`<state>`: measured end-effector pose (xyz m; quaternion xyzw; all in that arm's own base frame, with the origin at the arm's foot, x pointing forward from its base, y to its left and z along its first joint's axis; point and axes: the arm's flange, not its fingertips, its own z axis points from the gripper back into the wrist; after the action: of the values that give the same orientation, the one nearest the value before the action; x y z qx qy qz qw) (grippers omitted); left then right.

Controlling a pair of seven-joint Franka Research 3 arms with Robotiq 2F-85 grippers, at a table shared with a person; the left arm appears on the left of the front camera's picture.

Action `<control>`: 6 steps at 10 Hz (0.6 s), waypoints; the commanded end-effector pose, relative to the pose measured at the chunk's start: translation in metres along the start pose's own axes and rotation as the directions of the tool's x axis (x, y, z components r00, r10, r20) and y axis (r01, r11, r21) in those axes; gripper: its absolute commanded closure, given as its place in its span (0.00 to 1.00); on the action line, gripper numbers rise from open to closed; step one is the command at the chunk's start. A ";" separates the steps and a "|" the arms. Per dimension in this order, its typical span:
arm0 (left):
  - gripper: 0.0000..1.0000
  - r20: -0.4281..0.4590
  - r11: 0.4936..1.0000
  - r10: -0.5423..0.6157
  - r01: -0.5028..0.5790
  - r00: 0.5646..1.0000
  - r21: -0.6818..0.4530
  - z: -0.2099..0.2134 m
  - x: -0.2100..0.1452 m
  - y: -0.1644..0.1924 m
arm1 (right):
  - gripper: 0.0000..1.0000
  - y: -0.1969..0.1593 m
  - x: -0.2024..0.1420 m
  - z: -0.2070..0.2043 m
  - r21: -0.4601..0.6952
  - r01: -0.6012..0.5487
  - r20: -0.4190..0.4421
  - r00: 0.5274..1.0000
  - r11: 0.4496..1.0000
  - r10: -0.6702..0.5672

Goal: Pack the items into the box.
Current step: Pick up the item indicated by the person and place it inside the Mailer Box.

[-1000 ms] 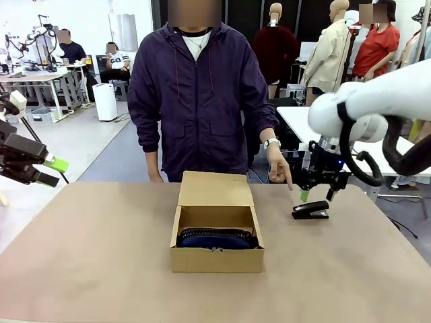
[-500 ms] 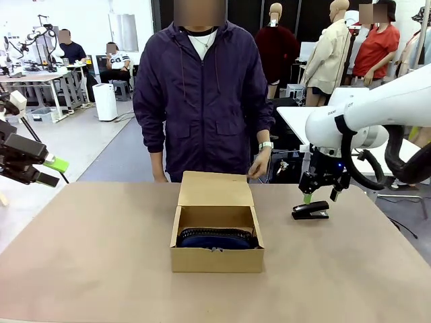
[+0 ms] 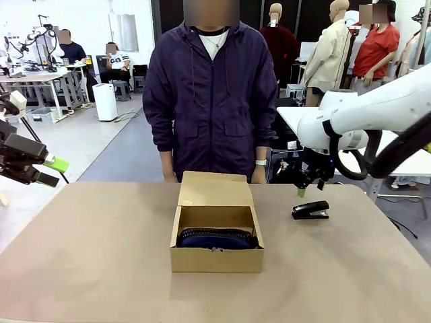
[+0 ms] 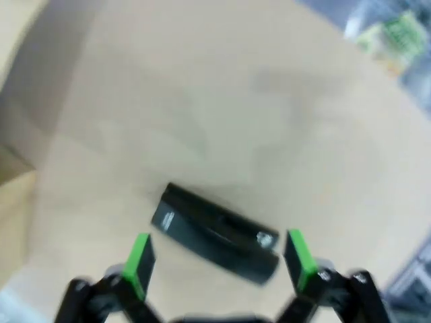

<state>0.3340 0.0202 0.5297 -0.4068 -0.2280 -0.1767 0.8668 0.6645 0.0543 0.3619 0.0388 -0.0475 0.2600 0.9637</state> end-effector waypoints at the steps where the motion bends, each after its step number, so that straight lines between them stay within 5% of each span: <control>1: 0.00 -0.008 1.000 -0.004 0.004 1.000 -0.002 0.002 -0.001 0.000 | 0.00 -0.025 0.017 -0.003 0.093 -0.015 -0.071 0.997 0.996 0.022; 5: 0.00 -0.008 1.000 -0.004 0.004 1.000 -0.002 0.002 -0.001 0.000 | 0.00 -0.020 0.027 -0.009 0.060 -0.080 -0.042 0.996 0.995 0.083; 6: 0.00 -0.008 1.000 -0.004 0.004 1.000 -0.002 0.002 -0.001 0.000 | 0.00 -0.019 0.025 -0.009 0.086 -0.268 -0.006 0.963 0.959 0.270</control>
<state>0.3341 0.0202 0.5296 -0.4069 -0.2279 -0.1766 0.8668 0.6916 0.0537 0.3524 0.0622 -0.0185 0.3191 0.9455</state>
